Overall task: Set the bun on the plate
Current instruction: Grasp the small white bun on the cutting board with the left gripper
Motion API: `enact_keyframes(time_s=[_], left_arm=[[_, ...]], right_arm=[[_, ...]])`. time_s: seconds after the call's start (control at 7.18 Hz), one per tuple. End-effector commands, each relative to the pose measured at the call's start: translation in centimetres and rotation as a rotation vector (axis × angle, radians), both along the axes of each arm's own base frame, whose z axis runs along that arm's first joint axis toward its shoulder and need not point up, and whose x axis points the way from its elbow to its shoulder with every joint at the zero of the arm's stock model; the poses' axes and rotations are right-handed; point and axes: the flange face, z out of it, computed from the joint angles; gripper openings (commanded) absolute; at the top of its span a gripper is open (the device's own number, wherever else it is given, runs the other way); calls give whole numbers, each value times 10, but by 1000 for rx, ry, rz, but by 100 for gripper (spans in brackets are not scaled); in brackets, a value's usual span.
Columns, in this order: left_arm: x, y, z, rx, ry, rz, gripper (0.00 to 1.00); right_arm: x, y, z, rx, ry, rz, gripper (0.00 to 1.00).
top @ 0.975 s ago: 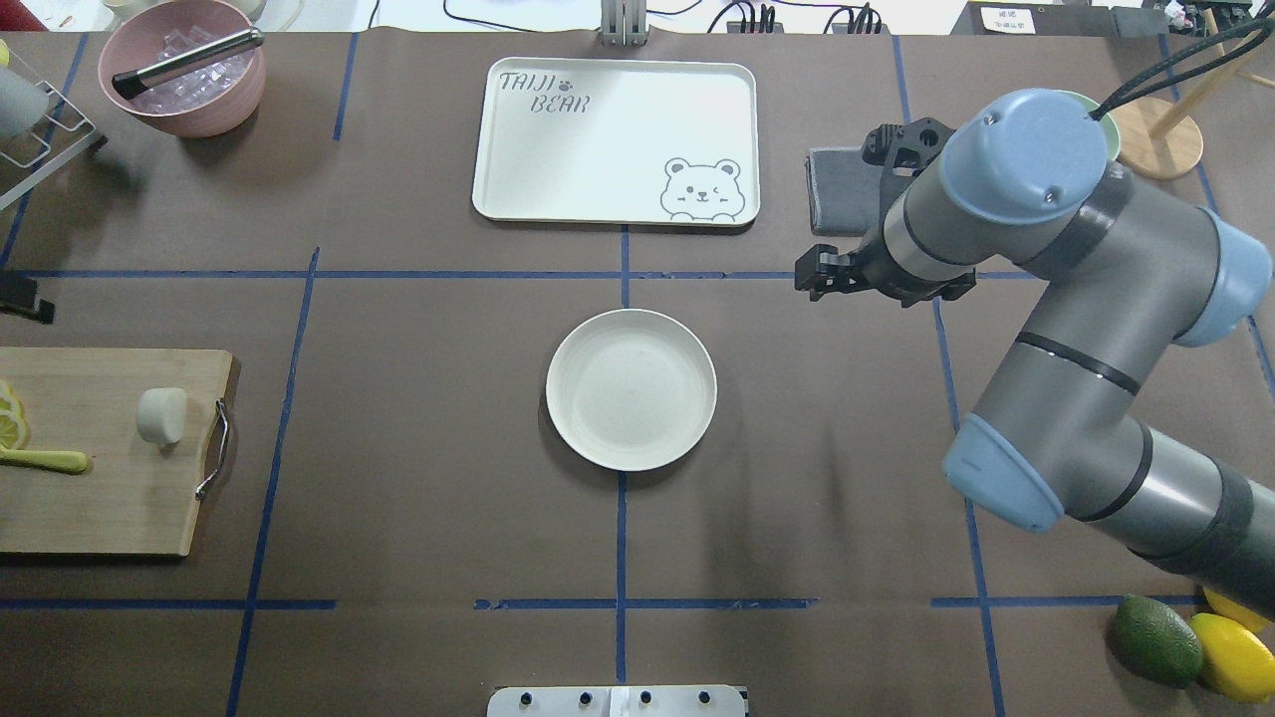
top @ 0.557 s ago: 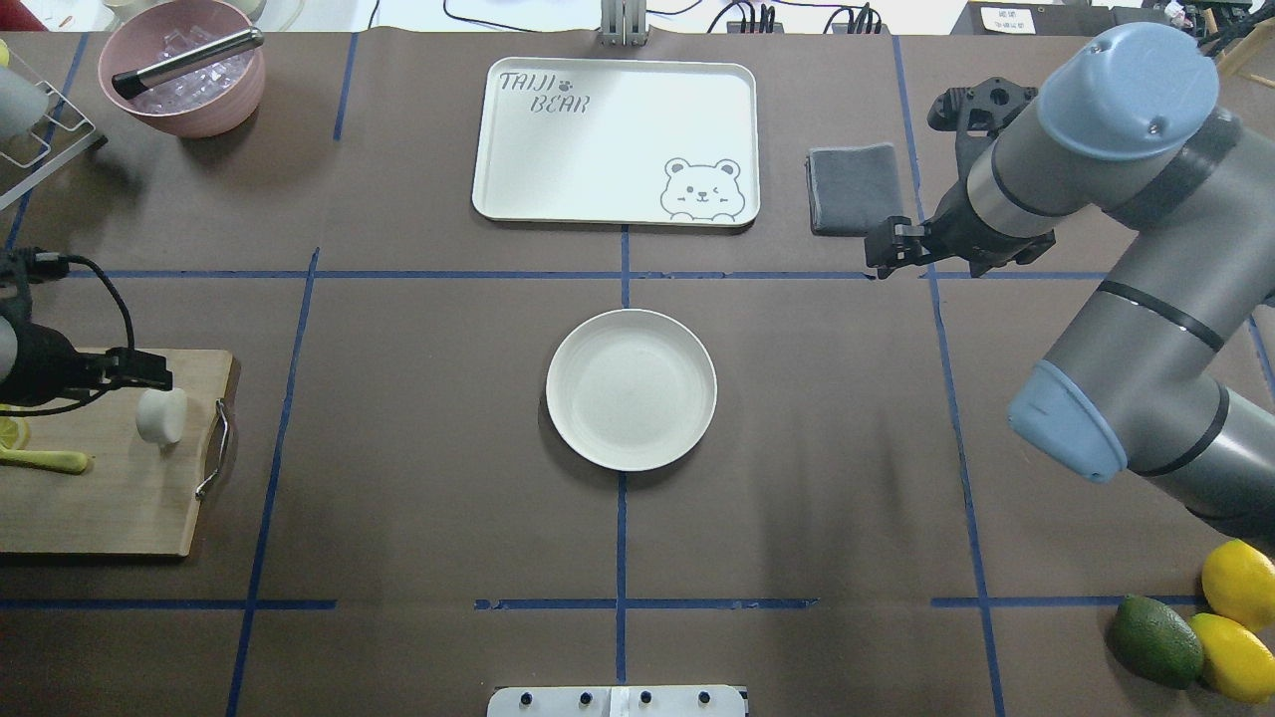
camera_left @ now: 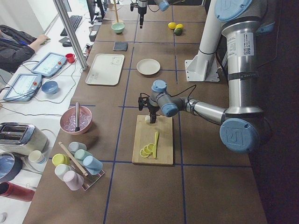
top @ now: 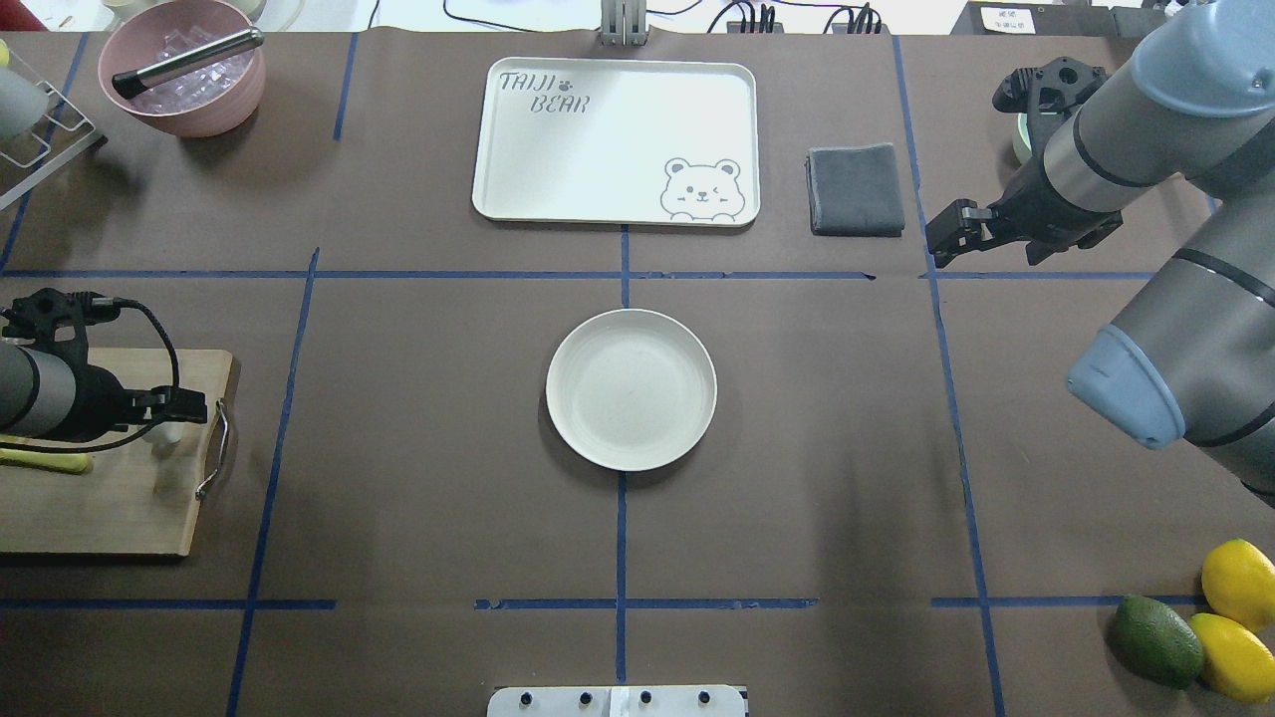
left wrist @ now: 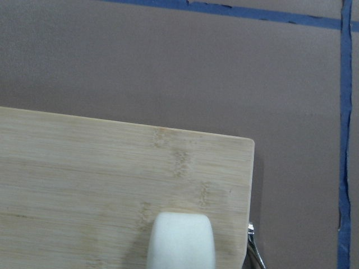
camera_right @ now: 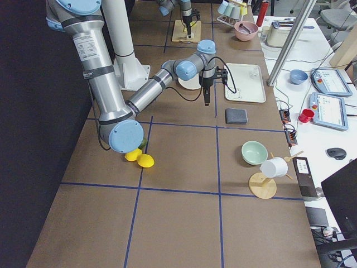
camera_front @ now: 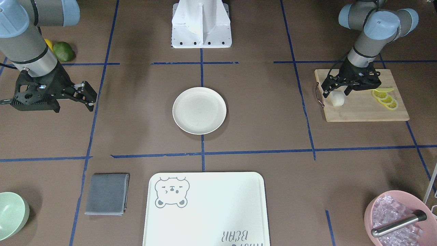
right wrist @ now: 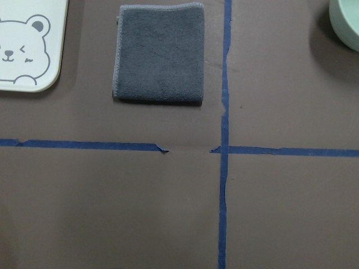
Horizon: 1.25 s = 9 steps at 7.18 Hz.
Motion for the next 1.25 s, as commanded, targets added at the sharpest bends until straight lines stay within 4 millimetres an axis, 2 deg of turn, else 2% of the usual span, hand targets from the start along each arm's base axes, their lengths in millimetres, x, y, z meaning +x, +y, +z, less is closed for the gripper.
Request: enact_keyframes(time_s=[0.0,0.28,0.56,0.84,1.11], left_arm=[[2,1,5,-4,-8,10,90],[-2,2,9,-8,-15,10,72],[-2,2,7,-4,-14,8,50],[-3,2,5,-1,-10,8,36],[-9,1,-2,5,-1,0,32]], right_arm=[[2,0,1,-2,-1,1,100],[2,0,2,-4,-1,0,100],[2,0,2,-4,1,1,100],[2,1,3,-6,2,2,100],[3,2,4,-8,2,1,100]])
